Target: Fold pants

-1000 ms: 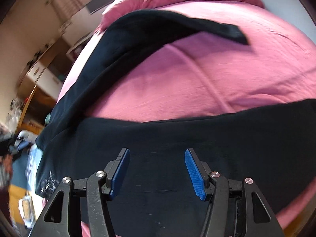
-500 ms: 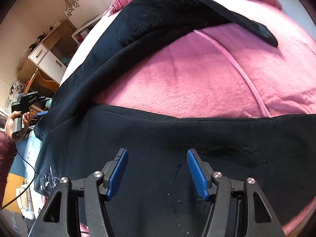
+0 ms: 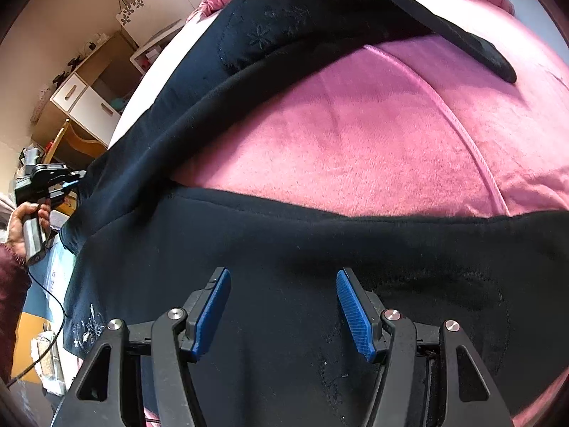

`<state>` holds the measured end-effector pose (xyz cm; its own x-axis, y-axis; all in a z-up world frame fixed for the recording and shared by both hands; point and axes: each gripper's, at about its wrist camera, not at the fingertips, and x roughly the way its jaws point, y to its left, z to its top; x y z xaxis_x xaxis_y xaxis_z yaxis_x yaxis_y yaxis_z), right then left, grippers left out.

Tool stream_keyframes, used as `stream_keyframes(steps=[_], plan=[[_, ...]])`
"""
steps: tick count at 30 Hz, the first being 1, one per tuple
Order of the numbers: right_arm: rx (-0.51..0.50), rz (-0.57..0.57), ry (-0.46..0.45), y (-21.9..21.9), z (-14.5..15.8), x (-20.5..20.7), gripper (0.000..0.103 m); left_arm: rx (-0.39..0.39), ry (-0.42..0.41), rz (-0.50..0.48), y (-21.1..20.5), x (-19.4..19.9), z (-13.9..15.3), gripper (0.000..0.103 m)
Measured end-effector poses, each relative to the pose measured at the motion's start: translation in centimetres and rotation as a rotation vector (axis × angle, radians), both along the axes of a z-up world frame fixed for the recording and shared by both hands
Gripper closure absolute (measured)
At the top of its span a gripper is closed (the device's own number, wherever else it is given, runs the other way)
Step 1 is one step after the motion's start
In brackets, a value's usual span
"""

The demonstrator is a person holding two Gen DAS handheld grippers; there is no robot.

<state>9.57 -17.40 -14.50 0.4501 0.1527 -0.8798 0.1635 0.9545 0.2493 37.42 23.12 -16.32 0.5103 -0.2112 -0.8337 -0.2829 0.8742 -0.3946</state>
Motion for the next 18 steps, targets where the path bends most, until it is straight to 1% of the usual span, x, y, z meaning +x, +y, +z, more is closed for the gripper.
stream_keyframes(steps=[2,4,6,9,12,15,16,18], plan=[[0.004,0.01,-0.006,0.0,0.3,0.3,0.04,0.016,-0.095,-0.034,-0.8,-1.8,2.5,0.093],[0.02,0.016,-0.006,-0.2,0.3,0.8,0.04,0.028,-0.198,-0.096,-2.1,-4.1,5.3,0.094],[0.052,0.026,-0.011,-0.4,0.5,1.7,0.04,0.012,-0.29,-0.168,-3.3,-6.9,7.8,0.094],[0.111,0.045,-0.032,-0.6,1.4,3.8,0.04,-0.01,-0.387,-0.251,-4.8,-10.6,10.3,0.094],[0.149,0.069,-0.068,-0.8,3.0,6.8,0.043,-0.046,-0.46,-0.319,-5.8,-14.6,12.0,0.094],[0.191,0.077,-0.107,-0.9,5.2,10.6,0.046,-0.086,-0.516,-0.373,-6.4,-18.5,13.5,0.094],[0.2,0.075,-0.116,-1.0,5.8,11.7,0.046,-0.102,-0.524,-0.387,-6.5,-19.0,14.0,0.094],[0.237,0.066,-0.128,-1.1,7.1,14.5,0.046,-0.109,-0.543,-0.409,-6.6,-20.9,14.6,0.094]])
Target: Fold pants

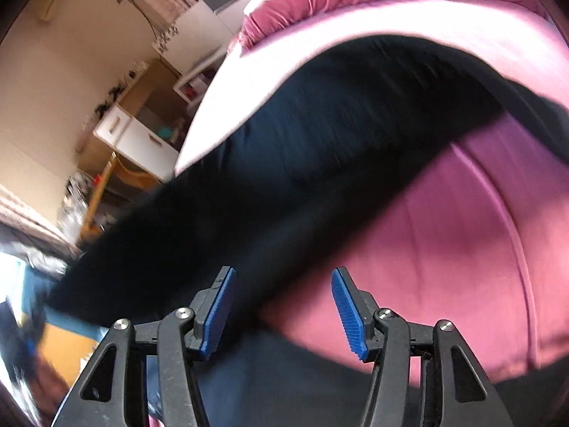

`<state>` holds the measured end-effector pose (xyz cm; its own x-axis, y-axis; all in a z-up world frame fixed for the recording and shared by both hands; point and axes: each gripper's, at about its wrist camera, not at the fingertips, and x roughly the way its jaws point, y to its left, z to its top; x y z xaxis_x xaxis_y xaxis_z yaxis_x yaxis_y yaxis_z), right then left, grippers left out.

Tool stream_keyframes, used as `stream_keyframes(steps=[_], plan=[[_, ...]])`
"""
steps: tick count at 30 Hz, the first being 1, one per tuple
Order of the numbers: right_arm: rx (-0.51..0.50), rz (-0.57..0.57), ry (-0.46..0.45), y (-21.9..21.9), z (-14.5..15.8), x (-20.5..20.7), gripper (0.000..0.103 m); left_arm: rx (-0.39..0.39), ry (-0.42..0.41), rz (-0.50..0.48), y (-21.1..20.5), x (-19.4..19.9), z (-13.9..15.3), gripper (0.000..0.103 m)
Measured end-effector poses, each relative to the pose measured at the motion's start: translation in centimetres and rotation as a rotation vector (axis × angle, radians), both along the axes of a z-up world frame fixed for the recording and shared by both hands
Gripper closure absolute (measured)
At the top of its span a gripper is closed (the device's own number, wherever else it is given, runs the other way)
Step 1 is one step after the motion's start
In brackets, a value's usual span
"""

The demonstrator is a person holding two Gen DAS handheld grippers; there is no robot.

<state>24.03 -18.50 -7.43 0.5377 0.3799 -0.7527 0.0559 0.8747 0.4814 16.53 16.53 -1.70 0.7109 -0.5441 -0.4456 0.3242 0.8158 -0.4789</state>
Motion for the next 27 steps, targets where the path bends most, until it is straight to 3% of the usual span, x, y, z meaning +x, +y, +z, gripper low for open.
stream_keyframes(steps=[6,10,14,19,27], plan=[[0.108,-0.085,0.022,0.1,2.1,6.9,0.046,0.017,-0.006,-0.034,-0.5,-3.2,0.1,0.095],[0.093,-0.154,0.074,0.2,2.8,9.7,0.046,0.047,-0.008,-0.069,-0.9,-4.0,-0.1,0.095],[0.043,-0.127,0.146,1.1,3.3,10.9,0.046,0.094,-0.017,-0.136,-2.0,-5.6,-0.2,0.095],[0.026,-0.08,0.168,2.6,3.7,10.3,0.046,0.19,-0.016,-0.264,-5.1,-7.8,-0.9,0.095],[0.048,-0.107,0.194,1.9,4.1,9.9,0.046,0.234,0.007,-0.353,-6.8,-10.8,-2.0,0.095]])
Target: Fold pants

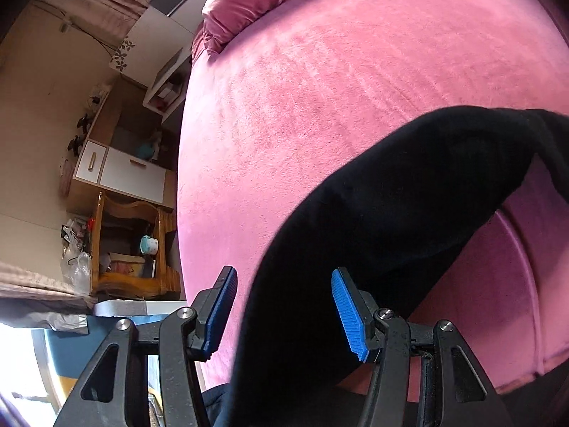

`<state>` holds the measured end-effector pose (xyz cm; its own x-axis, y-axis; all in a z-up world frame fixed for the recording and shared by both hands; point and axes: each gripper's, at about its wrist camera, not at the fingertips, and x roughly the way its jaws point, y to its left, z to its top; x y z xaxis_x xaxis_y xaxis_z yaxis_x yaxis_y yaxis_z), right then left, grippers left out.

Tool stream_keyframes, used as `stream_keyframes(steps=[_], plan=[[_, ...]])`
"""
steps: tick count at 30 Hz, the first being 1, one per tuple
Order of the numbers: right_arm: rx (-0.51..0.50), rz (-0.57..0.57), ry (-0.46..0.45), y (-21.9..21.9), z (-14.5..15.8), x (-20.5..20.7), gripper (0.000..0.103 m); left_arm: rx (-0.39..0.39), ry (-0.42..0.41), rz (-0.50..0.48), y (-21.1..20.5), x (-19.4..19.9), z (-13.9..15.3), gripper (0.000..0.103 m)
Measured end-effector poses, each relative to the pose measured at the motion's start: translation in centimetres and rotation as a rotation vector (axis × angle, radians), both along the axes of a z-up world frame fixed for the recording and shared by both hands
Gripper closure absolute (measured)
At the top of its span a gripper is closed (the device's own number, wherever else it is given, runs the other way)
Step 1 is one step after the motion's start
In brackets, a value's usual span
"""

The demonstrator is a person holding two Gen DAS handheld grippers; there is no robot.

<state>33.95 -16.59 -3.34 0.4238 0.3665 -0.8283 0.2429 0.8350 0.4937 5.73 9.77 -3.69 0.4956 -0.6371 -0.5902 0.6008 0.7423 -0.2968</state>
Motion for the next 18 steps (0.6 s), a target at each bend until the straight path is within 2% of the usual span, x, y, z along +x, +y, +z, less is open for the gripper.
stream_keyframes(steps=[3,4,5,6,9,12,15,18], plan=[[-0.033,0.015,0.012,0.5,0.0,0.2,0.048,0.001,0.007,0.003,0.0,-0.1,-0.3,0.095],[-0.068,0.026,0.015,0.7,0.0,0.4,0.065,0.003,0.009,0.004,0.1,-0.2,-0.5,0.095],[-0.119,0.037,0.012,0.9,0.0,0.4,0.088,0.002,0.012,0.009,0.2,-0.2,-0.5,0.095],[-0.158,0.039,0.006,0.9,0.0,0.2,0.094,0.0,0.014,0.024,0.6,0.0,-0.5,0.095],[-0.16,0.061,-0.032,0.0,0.3,-0.7,0.095,-0.02,0.036,0.116,2.7,2.0,-0.2,0.095],[-0.146,0.08,-0.085,-0.8,1.4,-1.4,0.096,-0.085,0.075,0.296,6.7,6.4,0.3,0.095],[-0.116,0.087,-0.152,-1.7,3.0,-2.5,0.096,-0.2,0.117,0.491,11.5,11.8,0.8,0.095],[-0.067,0.095,-0.219,-2.2,4.4,-4.6,0.096,-0.249,0.135,0.608,14.4,16.6,1.3,0.095]])
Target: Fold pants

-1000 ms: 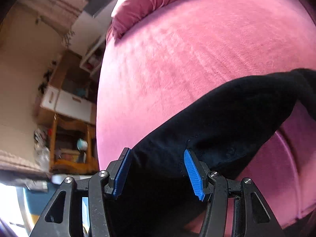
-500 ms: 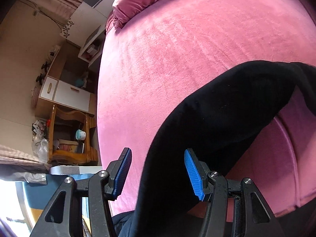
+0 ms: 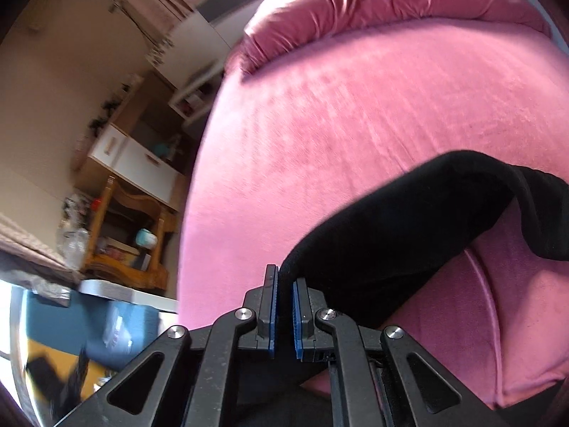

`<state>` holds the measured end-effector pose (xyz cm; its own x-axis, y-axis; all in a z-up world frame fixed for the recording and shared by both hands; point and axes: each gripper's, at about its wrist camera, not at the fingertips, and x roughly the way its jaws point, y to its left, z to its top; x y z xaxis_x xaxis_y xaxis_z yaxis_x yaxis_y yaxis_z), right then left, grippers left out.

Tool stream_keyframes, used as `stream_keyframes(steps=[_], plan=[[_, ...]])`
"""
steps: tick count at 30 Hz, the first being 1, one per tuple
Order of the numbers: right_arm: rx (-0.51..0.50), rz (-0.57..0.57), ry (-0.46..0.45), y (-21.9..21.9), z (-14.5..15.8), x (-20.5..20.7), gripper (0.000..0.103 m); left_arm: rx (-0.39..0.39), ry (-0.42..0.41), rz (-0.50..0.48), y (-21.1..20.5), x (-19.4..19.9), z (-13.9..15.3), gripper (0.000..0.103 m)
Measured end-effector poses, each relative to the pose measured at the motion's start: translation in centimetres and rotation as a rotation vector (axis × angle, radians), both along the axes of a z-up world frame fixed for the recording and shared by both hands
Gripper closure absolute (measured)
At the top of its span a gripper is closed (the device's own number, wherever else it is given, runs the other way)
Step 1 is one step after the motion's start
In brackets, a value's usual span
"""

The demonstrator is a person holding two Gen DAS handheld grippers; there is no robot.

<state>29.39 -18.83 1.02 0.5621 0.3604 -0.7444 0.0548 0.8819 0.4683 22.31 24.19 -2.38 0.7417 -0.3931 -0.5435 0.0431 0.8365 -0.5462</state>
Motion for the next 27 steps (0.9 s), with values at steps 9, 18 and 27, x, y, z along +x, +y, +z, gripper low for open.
stream_keyframes(steps=[9,18,27], plan=[[0.129,0.039,-0.14,-0.7,0.3,-9.2,0.096,0.044,0.078,0.017,-0.6,7.3,-0.2,0.095],[0.112,0.11,-0.117,0.4,-3.1,-19.2,0.096,0.102,-0.002,-0.037,-0.8,-0.1,0.1,0.095],[0.039,0.154,0.04,2.0,-9.7,-26.4,0.096,0.064,0.092,-0.056,0.0,-11.1,-4.7,0.095]])
